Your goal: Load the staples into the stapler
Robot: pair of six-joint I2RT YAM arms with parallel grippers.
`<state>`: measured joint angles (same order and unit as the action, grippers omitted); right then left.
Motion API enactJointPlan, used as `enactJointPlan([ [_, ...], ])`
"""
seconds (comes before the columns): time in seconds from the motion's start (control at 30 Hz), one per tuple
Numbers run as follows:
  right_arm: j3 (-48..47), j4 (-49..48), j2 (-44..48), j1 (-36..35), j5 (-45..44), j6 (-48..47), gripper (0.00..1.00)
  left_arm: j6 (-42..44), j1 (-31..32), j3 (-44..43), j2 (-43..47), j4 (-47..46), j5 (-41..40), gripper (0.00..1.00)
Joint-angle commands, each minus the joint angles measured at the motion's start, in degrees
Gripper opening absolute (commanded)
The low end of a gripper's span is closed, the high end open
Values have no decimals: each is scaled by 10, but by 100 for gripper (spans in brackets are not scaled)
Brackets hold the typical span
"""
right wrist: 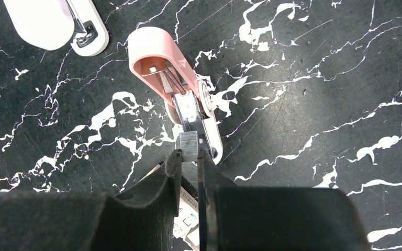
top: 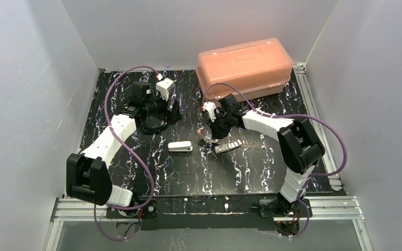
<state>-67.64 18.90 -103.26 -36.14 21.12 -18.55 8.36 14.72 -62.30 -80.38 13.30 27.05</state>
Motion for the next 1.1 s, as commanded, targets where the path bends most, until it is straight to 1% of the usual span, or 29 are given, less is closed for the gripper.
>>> enactJointPlan([
  [0.0,-3,-18,31,-2,8,1,14,6,-3,0,15,2,13,95],
  [0.53,-4,-22,17,-2,-16,2,14,8,-3,-1,15,3,13,95],
  [1.07,-3,-13,5,-2,-9,3,14,8,-3,2,15,2,13,95],
])
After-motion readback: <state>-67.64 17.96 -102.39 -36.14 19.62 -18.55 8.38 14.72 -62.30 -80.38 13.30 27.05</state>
